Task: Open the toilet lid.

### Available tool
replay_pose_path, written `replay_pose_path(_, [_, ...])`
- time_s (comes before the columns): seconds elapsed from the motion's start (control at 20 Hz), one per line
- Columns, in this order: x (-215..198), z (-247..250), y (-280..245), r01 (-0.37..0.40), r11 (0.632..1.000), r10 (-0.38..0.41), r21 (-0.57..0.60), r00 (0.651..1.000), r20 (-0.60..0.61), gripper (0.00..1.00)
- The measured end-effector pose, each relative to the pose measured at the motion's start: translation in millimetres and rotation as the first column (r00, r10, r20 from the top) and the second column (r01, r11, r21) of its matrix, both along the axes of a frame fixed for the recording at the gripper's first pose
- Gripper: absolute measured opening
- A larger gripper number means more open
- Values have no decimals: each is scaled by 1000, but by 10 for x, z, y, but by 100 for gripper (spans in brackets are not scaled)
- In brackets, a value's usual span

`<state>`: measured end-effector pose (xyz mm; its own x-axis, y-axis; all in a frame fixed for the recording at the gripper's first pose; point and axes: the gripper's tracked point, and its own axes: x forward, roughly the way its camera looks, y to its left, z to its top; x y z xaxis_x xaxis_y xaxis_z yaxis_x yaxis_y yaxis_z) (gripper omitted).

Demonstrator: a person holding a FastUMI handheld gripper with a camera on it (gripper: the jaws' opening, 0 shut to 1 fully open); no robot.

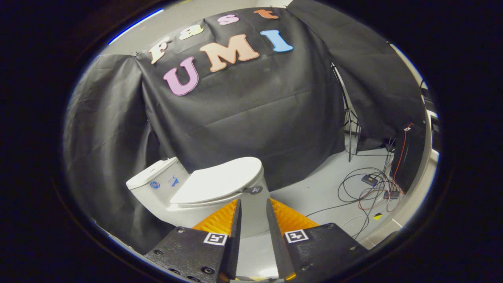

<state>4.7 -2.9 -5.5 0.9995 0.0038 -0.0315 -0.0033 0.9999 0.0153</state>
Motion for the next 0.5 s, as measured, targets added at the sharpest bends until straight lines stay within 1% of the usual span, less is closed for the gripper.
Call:
replay_pose_path(0.35, [22,-30,-10,6,1000,-5,17,1000,-15,39])
replay_pose_path(0.5, [75,10,-52,11,999,-11,49,1000,-16,40])
